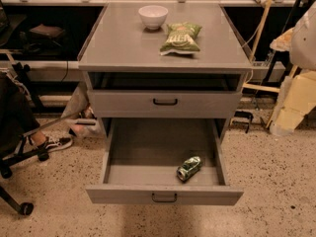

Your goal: Pick green can from middle drawer and place on counter

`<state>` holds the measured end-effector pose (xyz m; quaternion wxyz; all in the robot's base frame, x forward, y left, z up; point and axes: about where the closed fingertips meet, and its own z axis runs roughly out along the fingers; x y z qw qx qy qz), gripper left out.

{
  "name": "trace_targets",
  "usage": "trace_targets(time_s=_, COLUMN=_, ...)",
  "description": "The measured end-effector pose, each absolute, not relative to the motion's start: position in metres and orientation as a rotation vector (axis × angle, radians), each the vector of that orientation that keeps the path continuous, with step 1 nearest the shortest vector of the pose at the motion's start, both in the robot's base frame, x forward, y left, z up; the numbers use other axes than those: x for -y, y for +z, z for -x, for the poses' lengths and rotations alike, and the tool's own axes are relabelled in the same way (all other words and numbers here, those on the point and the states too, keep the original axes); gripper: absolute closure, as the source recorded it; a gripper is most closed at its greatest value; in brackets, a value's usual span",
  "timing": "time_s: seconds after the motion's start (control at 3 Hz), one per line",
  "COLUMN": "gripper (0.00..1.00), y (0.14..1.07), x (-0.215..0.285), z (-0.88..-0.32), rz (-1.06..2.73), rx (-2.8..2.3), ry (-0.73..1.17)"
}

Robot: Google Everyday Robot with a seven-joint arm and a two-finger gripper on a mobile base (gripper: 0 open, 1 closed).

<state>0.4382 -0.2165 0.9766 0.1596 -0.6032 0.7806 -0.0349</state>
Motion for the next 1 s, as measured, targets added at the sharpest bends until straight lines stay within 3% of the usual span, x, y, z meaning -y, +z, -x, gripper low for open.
trace_targets(time_s=1.0, gripper=0.0, y=0.925, x=0.196, z=-0.466, rz=1.759, rx=-2.22, ry=0.003)
